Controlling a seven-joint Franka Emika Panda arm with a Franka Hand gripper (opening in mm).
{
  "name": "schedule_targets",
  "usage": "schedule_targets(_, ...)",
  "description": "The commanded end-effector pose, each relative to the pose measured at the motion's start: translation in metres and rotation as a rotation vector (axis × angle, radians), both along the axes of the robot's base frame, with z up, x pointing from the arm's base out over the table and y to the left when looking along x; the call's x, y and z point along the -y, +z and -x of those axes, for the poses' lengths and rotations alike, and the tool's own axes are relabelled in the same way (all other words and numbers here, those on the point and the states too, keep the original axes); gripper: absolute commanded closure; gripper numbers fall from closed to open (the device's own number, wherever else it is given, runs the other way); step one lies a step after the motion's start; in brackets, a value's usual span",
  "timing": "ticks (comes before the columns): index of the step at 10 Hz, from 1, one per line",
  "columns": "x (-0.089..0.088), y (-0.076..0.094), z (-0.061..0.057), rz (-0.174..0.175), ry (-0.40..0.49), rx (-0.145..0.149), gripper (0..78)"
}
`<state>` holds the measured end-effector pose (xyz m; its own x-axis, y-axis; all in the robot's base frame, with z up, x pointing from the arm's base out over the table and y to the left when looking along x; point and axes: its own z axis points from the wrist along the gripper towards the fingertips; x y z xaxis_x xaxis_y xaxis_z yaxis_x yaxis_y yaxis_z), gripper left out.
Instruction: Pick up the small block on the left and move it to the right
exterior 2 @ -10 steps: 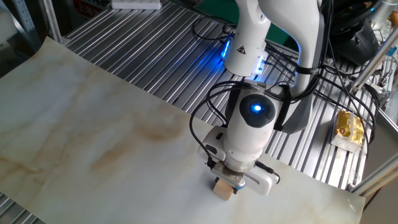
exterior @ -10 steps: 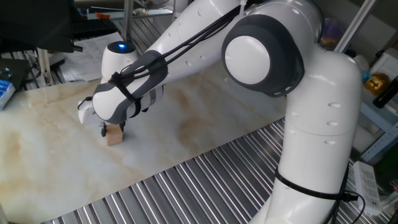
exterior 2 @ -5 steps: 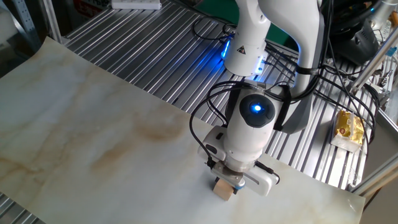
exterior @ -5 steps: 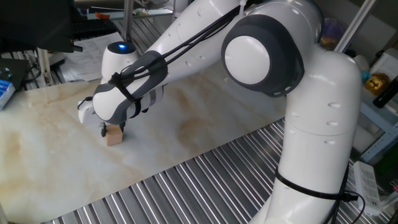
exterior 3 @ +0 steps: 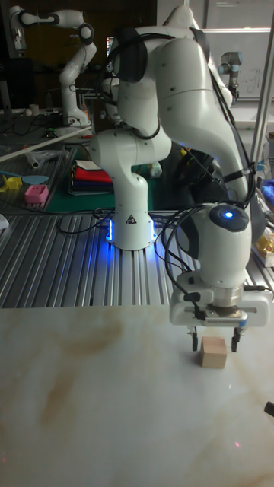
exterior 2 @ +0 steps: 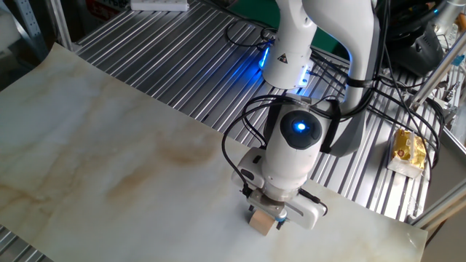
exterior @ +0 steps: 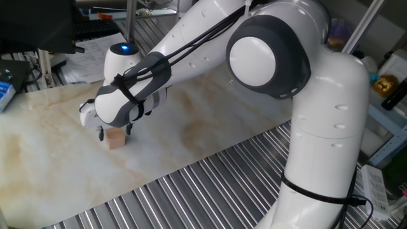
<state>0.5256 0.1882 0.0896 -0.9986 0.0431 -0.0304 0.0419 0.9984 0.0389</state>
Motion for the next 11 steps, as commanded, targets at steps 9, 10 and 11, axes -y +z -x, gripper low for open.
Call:
schedule_targets(9, -0.010, 0.013, 0.008, -0.001, -0.025, 0.012, 0.1)
schedule_targets(10, -0.010, 0.017, 0.010, -0.002, -0.027, 0.012, 0.1)
schedule_targets(11, -0.010, 0.021, 0.011, -0.002, -0.033, 0.012, 0.1)
